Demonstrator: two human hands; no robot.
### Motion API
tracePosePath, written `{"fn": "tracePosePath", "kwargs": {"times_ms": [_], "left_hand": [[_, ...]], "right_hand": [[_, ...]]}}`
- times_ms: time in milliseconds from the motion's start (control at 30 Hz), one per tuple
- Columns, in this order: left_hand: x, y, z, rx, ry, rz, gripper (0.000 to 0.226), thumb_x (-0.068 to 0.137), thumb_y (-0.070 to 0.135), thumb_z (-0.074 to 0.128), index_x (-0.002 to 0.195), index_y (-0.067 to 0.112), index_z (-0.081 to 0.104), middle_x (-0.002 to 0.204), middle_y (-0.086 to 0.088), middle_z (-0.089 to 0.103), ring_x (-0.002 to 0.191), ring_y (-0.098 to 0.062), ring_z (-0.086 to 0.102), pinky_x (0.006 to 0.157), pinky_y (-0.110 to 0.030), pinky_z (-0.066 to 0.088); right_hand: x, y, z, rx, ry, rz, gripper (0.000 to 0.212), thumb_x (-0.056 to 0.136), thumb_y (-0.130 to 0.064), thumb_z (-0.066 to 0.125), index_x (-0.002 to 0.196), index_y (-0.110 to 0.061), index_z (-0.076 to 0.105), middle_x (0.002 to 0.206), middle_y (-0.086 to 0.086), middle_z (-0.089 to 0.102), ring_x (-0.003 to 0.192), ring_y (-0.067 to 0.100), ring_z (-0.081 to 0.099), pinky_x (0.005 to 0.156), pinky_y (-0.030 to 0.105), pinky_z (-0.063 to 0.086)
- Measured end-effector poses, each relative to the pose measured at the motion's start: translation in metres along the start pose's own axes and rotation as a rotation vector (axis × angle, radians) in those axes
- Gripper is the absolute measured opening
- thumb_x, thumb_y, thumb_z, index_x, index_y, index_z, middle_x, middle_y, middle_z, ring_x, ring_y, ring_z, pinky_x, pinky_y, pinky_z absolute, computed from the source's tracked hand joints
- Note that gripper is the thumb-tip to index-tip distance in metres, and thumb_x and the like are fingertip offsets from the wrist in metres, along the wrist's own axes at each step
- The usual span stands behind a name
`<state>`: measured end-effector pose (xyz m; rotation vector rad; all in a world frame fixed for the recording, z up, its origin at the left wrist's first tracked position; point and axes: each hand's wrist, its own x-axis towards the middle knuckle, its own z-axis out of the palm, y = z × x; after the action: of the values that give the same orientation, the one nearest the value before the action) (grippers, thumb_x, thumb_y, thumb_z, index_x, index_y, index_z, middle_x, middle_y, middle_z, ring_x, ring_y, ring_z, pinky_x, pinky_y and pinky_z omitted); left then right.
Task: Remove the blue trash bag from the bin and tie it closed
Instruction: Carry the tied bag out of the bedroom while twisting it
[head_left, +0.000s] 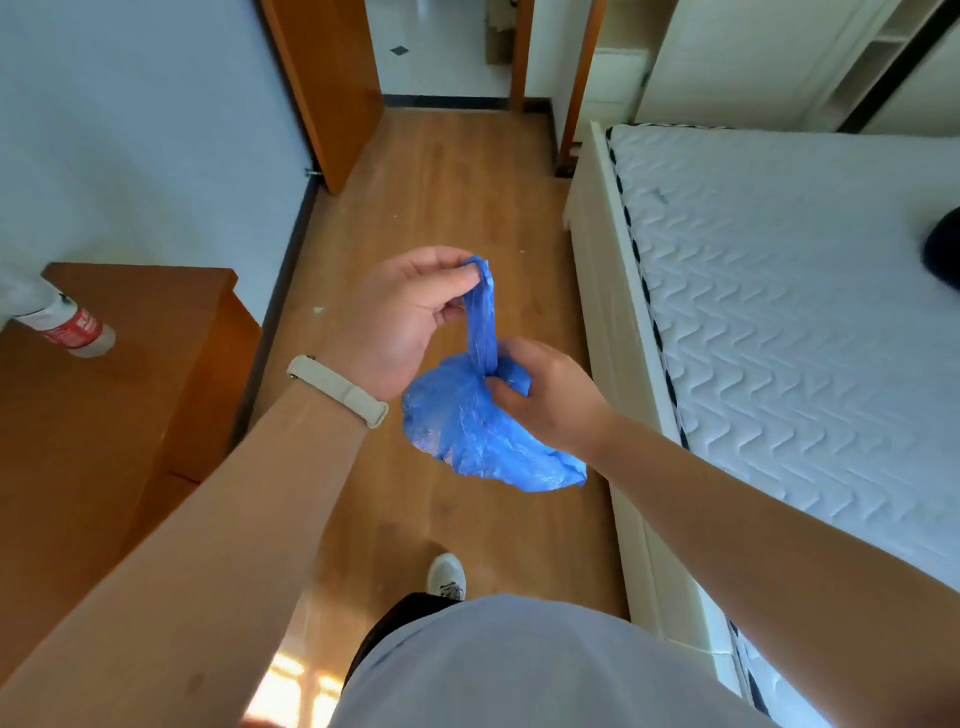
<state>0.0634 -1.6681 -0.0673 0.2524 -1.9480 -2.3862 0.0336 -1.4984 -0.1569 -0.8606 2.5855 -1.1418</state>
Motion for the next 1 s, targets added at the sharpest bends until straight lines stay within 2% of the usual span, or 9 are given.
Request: {"fn": "tracePosePath", "kwargs": {"times_ms": [200, 367, 500, 667, 800, 1000], "left_hand": [[0.045, 0.003, -0.028, -0.038, -0.085, -0.044, 0.011, 0.080, 0.009, 0.059, 0.088, 0.010, 0.067, 0.083, -0.009, 0.065, 0.079, -0.019, 0.060, 0.081, -0.031, 0.050], [0.072, 0.008, -0.037, -0.045, -0.142, -0.067, 0.013, 0.086, 0.003, 0.056, 0.086, 0.010, 0.067, 0.080, -0.007, 0.065, 0.078, -0.018, 0.061, 0.079, -0.029, 0.051], [0.091, 0.011, -0.045, -0.058, -0.135, -0.069, 0.015, 0.087, 0.002, 0.055, 0.084, 0.011, 0.067, 0.077, -0.006, 0.065, 0.077, -0.019, 0.062, 0.081, -0.032, 0.053], [0.125, 0.012, -0.055, -0.069, -0.146, -0.087, 0.012, 0.087, 0.002, 0.056, 0.086, 0.010, 0.066, 0.080, -0.008, 0.064, 0.077, -0.020, 0.062, 0.080, -0.032, 0.054], [0.165, 0.007, -0.066, -0.043, -0.141, -0.106, 0.012, 0.086, 0.003, 0.057, 0.086, 0.010, 0.067, 0.078, -0.004, 0.066, 0.075, -0.017, 0.064, 0.075, -0.030, 0.053], [0.236, 0.006, -0.080, -0.016, -0.118, -0.144, 0.012, 0.087, 0.004, 0.057, 0.087, 0.011, 0.067, 0.080, -0.004, 0.066, 0.077, -0.017, 0.063, 0.078, -0.031, 0.053]], "right_hand": [[0.035, -0.007, 0.016, 0.006, 0.077, 0.115, 0.026, 0.087, -0.031, 0.058, 0.113, -0.036, 0.056, 0.098, -0.012, 0.062, 0.086, 0.010, 0.057, 0.074, 0.026, 0.047], [0.051, -0.012, 0.022, 0.008, 0.123, 0.183, 0.024, 0.087, -0.029, 0.058, 0.110, -0.034, 0.057, 0.094, -0.014, 0.059, 0.082, 0.008, 0.055, 0.071, 0.025, 0.046], [0.071, -0.011, 0.020, 0.009, 0.137, 0.203, 0.025, 0.086, -0.030, 0.058, 0.111, -0.033, 0.057, 0.097, -0.011, 0.060, 0.086, 0.011, 0.056, 0.073, 0.027, 0.046], [0.102, -0.003, 0.018, 0.016, 0.140, 0.217, 0.025, 0.087, -0.028, 0.059, 0.111, -0.032, 0.058, 0.096, -0.013, 0.058, 0.084, 0.009, 0.055, 0.070, 0.022, 0.043], [0.137, 0.013, 0.025, 0.020, 0.121, 0.228, 0.026, 0.087, -0.028, 0.059, 0.113, -0.031, 0.058, 0.095, -0.012, 0.059, 0.083, 0.011, 0.056, 0.071, 0.027, 0.048], [0.210, 0.041, 0.023, 0.045, 0.095, 0.233, 0.026, 0.087, -0.028, 0.059, 0.113, -0.030, 0.058, 0.096, -0.011, 0.060, 0.084, 0.012, 0.057, 0.074, 0.032, 0.050]]}}
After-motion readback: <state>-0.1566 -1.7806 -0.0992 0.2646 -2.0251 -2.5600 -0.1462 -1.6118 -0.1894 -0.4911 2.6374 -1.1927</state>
